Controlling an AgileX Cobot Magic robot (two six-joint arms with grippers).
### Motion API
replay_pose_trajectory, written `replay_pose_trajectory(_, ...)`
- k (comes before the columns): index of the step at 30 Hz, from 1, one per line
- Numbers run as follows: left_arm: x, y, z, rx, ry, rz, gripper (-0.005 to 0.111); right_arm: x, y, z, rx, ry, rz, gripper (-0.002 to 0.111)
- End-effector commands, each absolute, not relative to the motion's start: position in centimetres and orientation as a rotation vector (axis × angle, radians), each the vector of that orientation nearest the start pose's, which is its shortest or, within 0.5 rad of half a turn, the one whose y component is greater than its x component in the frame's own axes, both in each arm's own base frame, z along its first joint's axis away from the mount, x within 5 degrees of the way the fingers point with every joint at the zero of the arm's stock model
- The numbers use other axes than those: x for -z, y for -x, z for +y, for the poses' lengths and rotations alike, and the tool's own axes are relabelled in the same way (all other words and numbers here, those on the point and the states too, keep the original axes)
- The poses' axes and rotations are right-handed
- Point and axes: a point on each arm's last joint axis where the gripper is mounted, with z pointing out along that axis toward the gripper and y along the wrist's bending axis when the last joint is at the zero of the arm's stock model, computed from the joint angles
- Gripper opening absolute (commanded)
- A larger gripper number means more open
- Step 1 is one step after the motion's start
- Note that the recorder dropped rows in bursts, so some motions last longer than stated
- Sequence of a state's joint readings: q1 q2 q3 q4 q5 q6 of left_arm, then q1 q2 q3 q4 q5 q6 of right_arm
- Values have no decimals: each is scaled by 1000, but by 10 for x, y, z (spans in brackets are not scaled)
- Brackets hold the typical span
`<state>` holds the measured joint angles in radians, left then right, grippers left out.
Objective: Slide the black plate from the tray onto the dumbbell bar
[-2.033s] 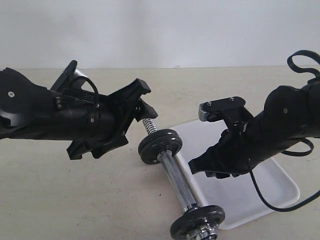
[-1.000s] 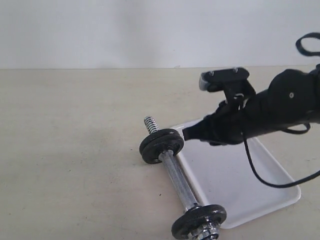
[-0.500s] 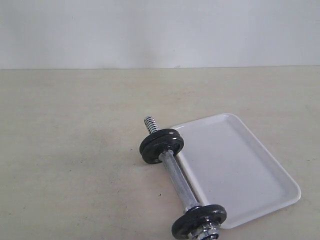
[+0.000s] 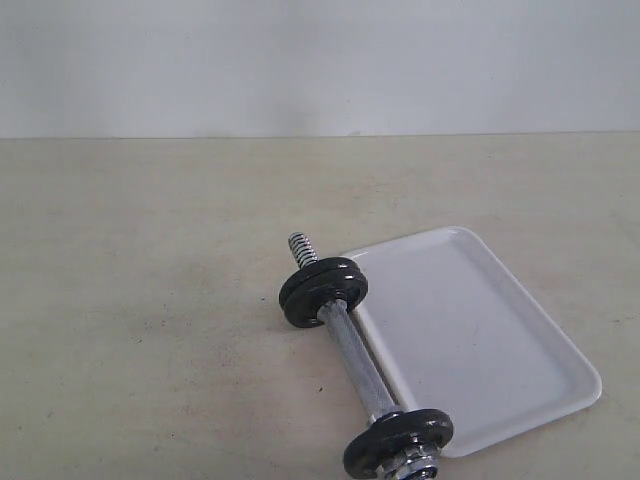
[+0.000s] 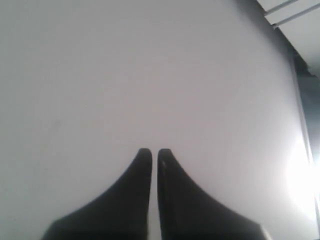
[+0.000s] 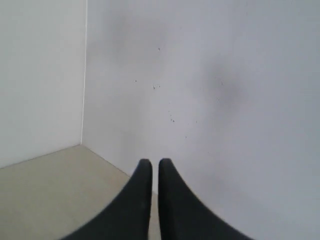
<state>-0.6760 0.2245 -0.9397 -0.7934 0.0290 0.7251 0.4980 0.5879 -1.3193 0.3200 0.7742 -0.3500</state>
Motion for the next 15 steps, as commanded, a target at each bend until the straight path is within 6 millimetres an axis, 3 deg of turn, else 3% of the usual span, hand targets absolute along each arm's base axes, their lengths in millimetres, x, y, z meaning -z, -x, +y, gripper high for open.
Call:
replay_pose_trajectory(1,-471,58,30,766,-382,777,4,-504,27,10,-444,693,1391,3)
replay_pose_trajectory(5,-455,63,31,808,-424,920,4,-482,58,-3,-463,757,1493,3)
replay_pose_trajectory(8,-430,50,31,727,-361,1249,4,-472,74,-11,-518,729,1552,3)
replay_pose_trajectory(12,-389,35,44,565,-72,1736,4,-464,91,-20,-608,628,1552,3)
replay_pose_trajectory(15,-369,32,48,456,14,1904,4,-455,99,-25,-615,617,1535,3)
